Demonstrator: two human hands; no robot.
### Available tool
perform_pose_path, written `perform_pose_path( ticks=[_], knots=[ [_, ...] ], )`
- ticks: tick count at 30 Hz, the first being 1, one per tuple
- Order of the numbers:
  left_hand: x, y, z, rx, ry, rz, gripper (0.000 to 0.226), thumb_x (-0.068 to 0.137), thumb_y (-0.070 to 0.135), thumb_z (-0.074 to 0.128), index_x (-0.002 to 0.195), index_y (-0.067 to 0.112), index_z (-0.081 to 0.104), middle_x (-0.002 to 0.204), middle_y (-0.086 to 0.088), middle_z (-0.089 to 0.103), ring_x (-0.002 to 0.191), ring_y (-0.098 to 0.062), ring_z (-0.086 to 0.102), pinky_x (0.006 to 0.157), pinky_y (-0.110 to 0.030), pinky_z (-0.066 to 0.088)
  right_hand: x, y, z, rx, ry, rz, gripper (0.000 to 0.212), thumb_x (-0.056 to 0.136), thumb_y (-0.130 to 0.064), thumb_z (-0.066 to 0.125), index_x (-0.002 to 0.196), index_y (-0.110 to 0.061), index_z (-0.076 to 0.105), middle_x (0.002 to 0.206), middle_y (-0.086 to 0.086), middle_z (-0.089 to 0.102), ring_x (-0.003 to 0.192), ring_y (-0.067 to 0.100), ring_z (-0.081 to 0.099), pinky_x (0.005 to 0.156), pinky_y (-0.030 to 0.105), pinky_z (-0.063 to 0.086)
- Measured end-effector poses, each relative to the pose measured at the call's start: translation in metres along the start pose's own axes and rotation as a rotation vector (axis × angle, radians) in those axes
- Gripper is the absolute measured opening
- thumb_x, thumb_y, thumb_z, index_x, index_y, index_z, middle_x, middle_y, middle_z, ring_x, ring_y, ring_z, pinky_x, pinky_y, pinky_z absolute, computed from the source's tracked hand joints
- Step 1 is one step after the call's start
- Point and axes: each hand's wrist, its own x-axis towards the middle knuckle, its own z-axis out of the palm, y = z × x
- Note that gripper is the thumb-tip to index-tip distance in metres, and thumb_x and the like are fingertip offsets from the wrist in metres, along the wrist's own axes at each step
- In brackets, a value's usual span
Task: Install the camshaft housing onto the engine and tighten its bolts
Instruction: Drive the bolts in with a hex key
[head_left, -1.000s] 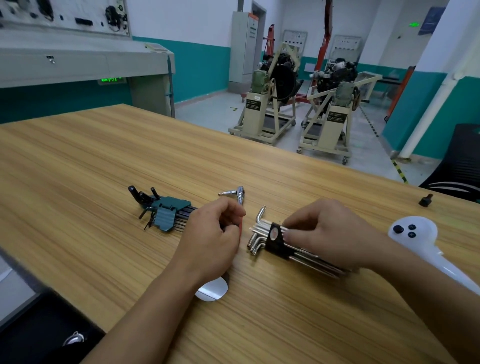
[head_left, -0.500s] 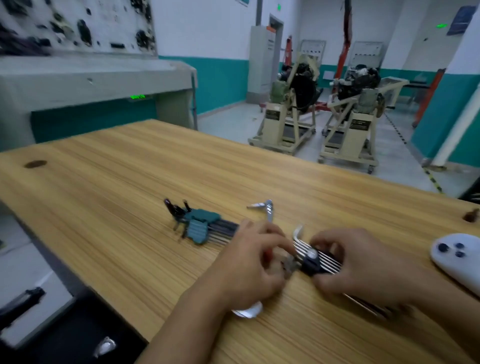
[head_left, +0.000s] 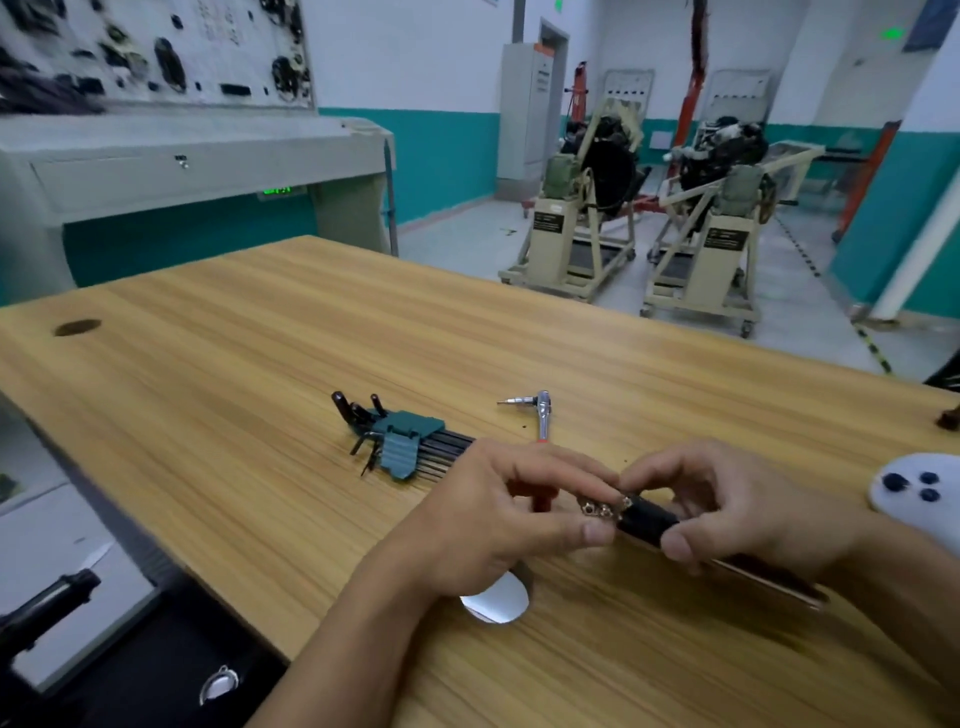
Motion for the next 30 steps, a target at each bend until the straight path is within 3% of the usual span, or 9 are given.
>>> perform_pose_path(
  ticks=[3,8,11,14,19,22,25,28,30],
  knots=[
    [0.000,0.003,0.002,-0.095,-0.017,0.032,0.024,0.075,-0.009,0.077,0.098,-0.002,0.075,0.104,-0.012,0.076,0.094,-0.021,0.071,0.087,-0.026,0.054,0.000,0.001,0.002,0.048,-0.067,-0.018,0.053,0.059,-0.028,0.084,0.107,-0.010,0.073,0.068,0.013,0.063,0.049,0.014,0.056,0.044,0.017,0.045],
    [0.002,0.003,0.002,-0.152,0.062,0.004,0.055,0.077,0.011,0.079,0.125,0.036,0.066,0.089,0.000,0.076,0.082,-0.008,0.068,0.074,-0.024,0.051,0.001,0.000,0.010,0.075,-0.075,-0.061,0.041,0.064,-0.027,0.082,0.101,-0.012,0.074,0.062,0.009,0.060,0.047,0.014,0.053,0.042,0.018,0.043],
    [0.003,0.003,0.004,-0.136,0.090,0.005,0.046,0.076,0.026,0.079,0.121,0.034,0.070,0.082,0.005,0.073,0.074,-0.009,0.063,0.072,-0.033,0.049,0.002,0.000,0.015,0.075,-0.023,-0.066,0.037,0.064,-0.028,0.081,0.097,-0.013,0.074,0.062,0.009,0.059,0.048,0.015,0.051,0.041,0.020,0.043],
    [0.004,0.003,0.006,-0.143,0.112,-0.012,0.037,0.080,0.024,0.078,0.116,0.031,0.074,0.075,0.008,0.069,0.069,-0.015,0.058,0.069,-0.047,0.045,0.002,-0.001,0.019,0.049,-0.002,-0.069,0.030,0.065,-0.030,0.081,0.091,-0.019,0.075,0.064,0.015,0.055,0.051,0.024,0.049,0.042,0.022,0.043],
    [0.003,0.005,0.006,-0.143,0.157,-0.041,0.037,0.071,0.042,0.076,0.106,0.031,0.077,0.075,0.006,0.071,0.069,-0.011,0.058,0.068,-0.042,0.046,0.003,0.003,0.025,0.032,0.074,-0.059,0.032,0.063,-0.030,0.081,0.091,-0.016,0.073,0.066,0.021,0.054,0.054,0.029,0.047,0.041,0.025,0.041],
    [0.003,0.005,0.007,-0.142,0.194,-0.046,0.042,0.071,0.045,0.075,0.110,0.029,0.076,0.078,0.003,0.070,0.072,-0.022,0.059,0.074,-0.044,0.049,0.004,0.004,0.029,0.058,0.144,-0.047,0.034,0.060,-0.031,0.082,0.089,-0.016,0.073,0.064,0.019,0.055,0.054,0.029,0.046,0.041,0.025,0.039],
    [0.004,0.004,0.011,-0.098,0.257,-0.043,0.041,0.080,0.046,0.074,0.117,0.029,0.073,0.085,0.002,0.073,0.083,-0.037,0.067,0.090,-0.054,0.052,0.005,0.002,0.034,0.025,0.318,-0.071,0.035,0.057,-0.034,0.082,0.089,-0.025,0.074,0.059,0.006,0.062,0.045,0.016,0.050,0.045,0.022,0.038],
    [0.002,0.003,0.014,0.008,0.360,-0.025,0.047,0.079,0.055,0.070,0.117,0.027,0.071,0.082,0.002,0.069,0.068,-0.032,0.064,0.082,-0.054,0.055,0.007,0.005,0.039,-0.138,0.644,-0.087,0.036,0.058,-0.035,0.087,0.089,-0.028,0.072,0.065,-0.001,0.068,0.049,0.009,0.054,0.054,0.019,0.042],
    [0.001,0.000,0.016,0.082,0.447,-0.025,0.048,0.073,0.058,0.073,0.107,0.025,0.073,0.078,-0.001,0.071,0.069,-0.026,0.068,0.076,-0.047,0.057,0.008,0.007,0.041,-0.222,0.758,-0.103,0.034,0.062,-0.031,0.089,0.088,-0.028,0.069,0.059,-0.011,0.065,0.045,0.007,0.050,0.050,0.016,0.039]
  ],
)
